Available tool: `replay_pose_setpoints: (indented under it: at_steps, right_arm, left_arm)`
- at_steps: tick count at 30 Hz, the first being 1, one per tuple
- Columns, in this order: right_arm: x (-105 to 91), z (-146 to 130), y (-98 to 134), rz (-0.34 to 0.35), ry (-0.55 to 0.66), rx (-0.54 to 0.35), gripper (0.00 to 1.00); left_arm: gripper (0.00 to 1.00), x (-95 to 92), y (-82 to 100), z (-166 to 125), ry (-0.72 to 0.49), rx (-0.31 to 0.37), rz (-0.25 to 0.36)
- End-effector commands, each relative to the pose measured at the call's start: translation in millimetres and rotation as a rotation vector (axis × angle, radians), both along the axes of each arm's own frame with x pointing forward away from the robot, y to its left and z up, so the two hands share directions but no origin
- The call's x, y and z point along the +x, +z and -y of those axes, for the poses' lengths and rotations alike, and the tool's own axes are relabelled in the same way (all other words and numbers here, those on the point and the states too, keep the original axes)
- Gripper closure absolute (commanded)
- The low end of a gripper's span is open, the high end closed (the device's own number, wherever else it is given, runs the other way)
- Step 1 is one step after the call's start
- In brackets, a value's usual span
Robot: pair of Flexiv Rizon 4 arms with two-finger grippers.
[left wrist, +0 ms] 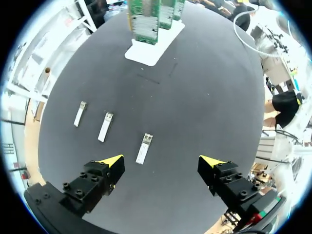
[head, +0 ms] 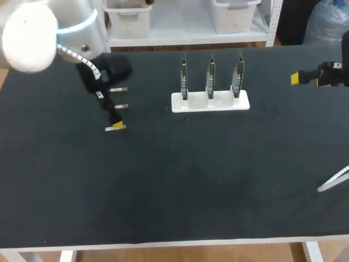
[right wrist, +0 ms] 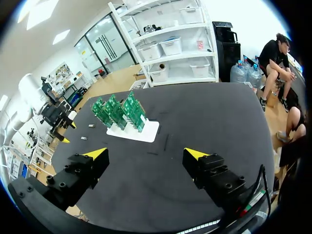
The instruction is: Pick up the optical module with the left hand, and insert it into the network port with the right hand.
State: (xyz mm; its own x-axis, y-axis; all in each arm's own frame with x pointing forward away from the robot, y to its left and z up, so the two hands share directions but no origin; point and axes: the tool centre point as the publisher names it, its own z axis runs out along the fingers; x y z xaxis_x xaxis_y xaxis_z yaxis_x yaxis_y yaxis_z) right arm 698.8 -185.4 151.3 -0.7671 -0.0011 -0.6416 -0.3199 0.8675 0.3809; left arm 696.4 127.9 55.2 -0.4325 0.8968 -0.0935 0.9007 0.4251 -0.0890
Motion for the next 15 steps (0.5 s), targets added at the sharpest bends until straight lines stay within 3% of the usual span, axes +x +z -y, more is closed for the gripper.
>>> replay_pose_setpoints:
  at_steps: [1, 11, 15]
  right_arm:
    - [0.3, 0, 0, 0.0, -0.001, 0.0, 0.0]
    - [0.3, 0, 0, 0.0, -0.001, 0.0, 0.0]
    - [0.3, 0, 0, 0.0, -0.001, 0.0, 0.0]
  left_arm:
    - [0.0, 16.1, -11.9, 2, -0.032, 0.038, -0.092]
    - [0.0, -2.4, -32.3, -21, 0.022, 0.053, -0.149]
    - [0.0, -5.2, -30.6, -27, 0.081, 0.011, -0.161]
